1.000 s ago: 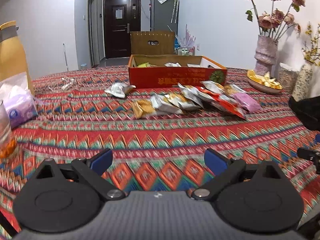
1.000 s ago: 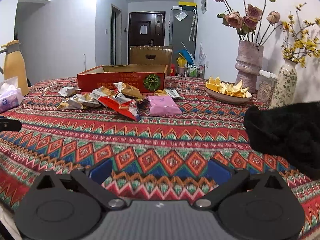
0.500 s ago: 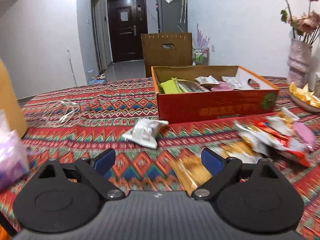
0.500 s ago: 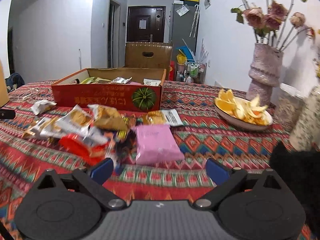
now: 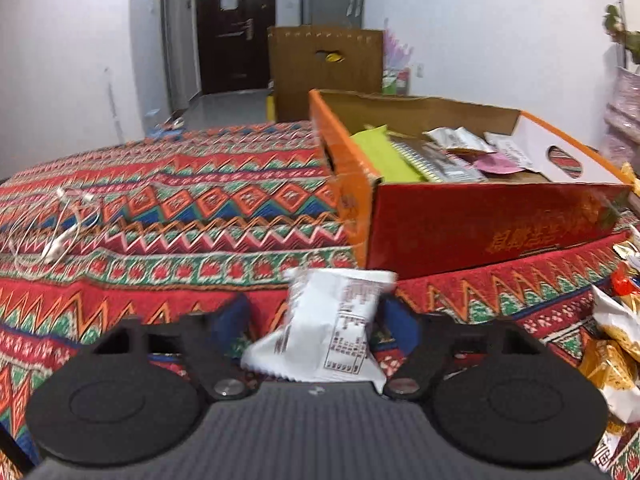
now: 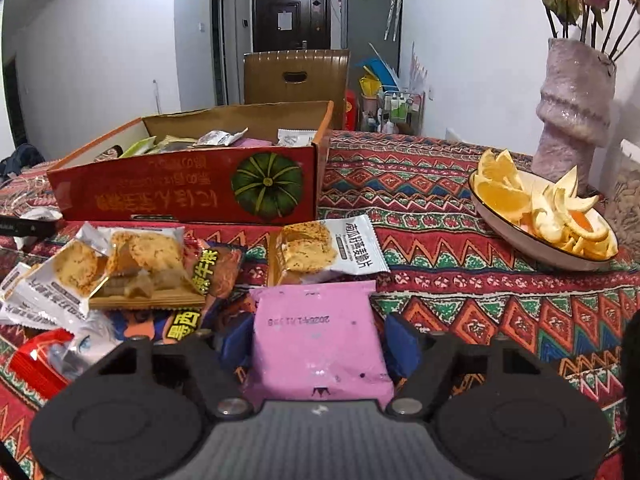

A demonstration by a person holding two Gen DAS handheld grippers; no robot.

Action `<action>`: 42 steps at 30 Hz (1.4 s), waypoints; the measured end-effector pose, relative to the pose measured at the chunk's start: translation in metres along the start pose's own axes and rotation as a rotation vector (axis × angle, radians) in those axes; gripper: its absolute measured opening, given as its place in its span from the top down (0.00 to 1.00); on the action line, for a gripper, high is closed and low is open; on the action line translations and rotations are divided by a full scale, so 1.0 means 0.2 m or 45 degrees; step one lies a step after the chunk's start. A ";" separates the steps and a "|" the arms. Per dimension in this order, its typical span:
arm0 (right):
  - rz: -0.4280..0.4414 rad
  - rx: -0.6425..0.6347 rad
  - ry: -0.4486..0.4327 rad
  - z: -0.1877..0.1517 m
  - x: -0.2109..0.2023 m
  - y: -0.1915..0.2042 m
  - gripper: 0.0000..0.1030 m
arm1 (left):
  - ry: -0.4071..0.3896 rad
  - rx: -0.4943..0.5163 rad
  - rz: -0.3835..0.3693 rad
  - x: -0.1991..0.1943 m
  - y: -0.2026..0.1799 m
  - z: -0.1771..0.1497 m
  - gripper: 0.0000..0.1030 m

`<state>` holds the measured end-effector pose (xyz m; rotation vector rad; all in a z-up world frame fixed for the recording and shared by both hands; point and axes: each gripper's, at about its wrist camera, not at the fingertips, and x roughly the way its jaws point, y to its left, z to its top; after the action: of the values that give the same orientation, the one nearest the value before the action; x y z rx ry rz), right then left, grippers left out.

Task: Organize snacks
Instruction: 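Grasp a white packet with the left tool while the right tool grasps a pink packet, then carry both packets into the cardboard box and open both tools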

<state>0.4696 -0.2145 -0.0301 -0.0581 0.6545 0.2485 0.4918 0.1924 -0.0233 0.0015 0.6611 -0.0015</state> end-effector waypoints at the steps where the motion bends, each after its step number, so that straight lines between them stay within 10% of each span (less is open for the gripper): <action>1: 0.006 -0.008 -0.005 0.00 0.00 0.00 0.40 | -0.004 0.008 -0.003 -0.01 -0.01 0.00 0.60; 18: -0.051 -0.014 -0.080 -0.05 -0.32 0.02 0.41 | -0.100 -0.060 0.034 -0.60 -0.15 0.01 0.61; 42: 0.038 0.008 -0.213 -0.57 -1.23 0.26 0.41 | -0.149 -0.170 -0.119 -1.59 -0.49 -0.70 0.61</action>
<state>0.2003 -0.2318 0.0301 -0.0211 0.4898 0.2772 0.1550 0.0946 0.0604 -0.1575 0.5431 -0.0472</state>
